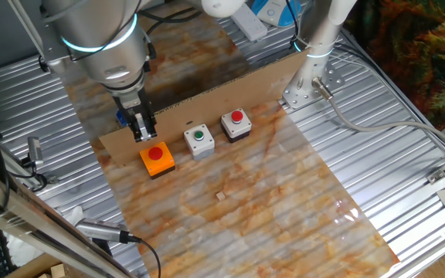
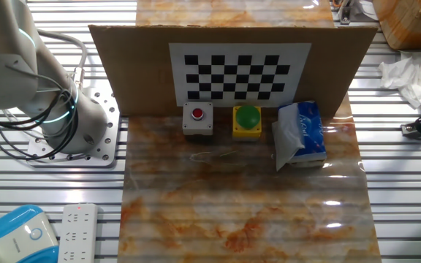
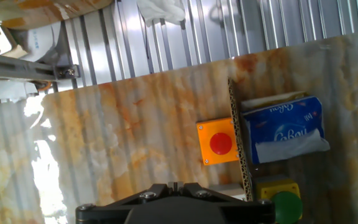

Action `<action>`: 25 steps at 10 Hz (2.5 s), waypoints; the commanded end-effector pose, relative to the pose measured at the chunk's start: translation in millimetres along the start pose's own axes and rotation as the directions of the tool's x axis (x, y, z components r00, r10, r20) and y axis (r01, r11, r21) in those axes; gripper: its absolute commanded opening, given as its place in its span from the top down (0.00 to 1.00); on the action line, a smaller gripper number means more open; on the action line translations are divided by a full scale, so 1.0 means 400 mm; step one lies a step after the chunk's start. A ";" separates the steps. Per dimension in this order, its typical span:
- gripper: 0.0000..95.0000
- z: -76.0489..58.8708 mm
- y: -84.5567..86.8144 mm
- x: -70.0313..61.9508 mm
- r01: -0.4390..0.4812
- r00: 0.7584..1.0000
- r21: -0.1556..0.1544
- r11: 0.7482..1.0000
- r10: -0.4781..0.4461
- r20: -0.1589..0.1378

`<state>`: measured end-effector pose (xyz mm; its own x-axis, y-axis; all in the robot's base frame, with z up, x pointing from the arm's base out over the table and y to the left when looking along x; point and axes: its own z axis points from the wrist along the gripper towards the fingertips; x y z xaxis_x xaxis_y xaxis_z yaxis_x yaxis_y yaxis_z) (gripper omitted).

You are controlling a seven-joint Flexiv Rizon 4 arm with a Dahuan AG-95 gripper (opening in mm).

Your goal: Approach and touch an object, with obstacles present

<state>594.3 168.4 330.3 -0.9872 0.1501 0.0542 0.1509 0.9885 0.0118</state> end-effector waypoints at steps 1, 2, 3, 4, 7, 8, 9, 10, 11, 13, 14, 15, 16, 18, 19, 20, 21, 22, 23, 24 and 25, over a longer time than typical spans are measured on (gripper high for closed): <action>1.00 0.009 -0.010 0.004 0.009 1.000 -0.003 1.000 -0.009 0.007; 1.00 0.031 -0.023 0.000 0.014 1.000 -0.005 1.000 -0.014 0.010; 1.00 0.053 -0.033 -0.004 0.018 1.000 -0.010 1.000 -0.018 0.016; 1.00 0.072 -0.038 -0.008 0.019 1.000 -0.007 1.000 -0.019 0.022; 1.00 0.111 -0.041 -0.019 0.020 0.999 -0.008 1.000 -0.020 0.033; 1.00 0.124 -0.043 -0.022 0.020 0.999 -0.007 1.000 -0.019 0.033; 1.00 0.140 -0.044 -0.025 0.018 0.999 -0.008 1.000 -0.017 0.038; 1.00 0.155 -0.045 -0.027 0.016 0.999 -0.006 1.000 -0.016 0.040; 1.00 0.171 -0.047 -0.029 0.017 0.999 -0.003 1.000 -0.017 0.047; 1.00 0.198 -0.050 -0.032 0.015 0.998 0.004 1.000 -0.015 0.056; 1.00 0.211 -0.051 -0.032 0.015 0.998 0.008 1.000 -0.015 0.058; 1.00 0.229 -0.053 -0.033 0.014 0.998 0.008 1.000 -0.014 0.064; 1.00 0.252 -0.056 -0.032 0.013 0.997 0.010 1.000 -0.014 0.072; 1.00 0.273 -0.055 -0.033 0.009 0.997 0.011 1.000 -0.010 0.081; 1.00 0.280 -0.055 -0.032 0.010 0.996 0.017 1.000 -0.012 0.084; 1.00 0.284 -0.055 -0.032 0.009 0.996 0.014 1.000 -0.010 0.086; 1.00 0.295 -0.057 -0.031 0.009 0.996 0.016 1.000 -0.011 0.091; 1.00 0.302 -0.058 -0.030 0.009 0.996 0.018 1.000 -0.011 0.092; 1.00 0.309 -0.058 -0.030 0.009 0.995 0.019 1.000 -0.011 0.096; 1.00 0.316 -0.058 -0.029 0.008 0.995 0.020 1.000 -0.010 0.099; 1.00 0.320 -0.057 -0.029 0.008 0.995 0.020 1.000 -0.010 0.101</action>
<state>594.4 146.3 201.1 -0.9888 0.1418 -0.0472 0.1423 0.9898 -0.0074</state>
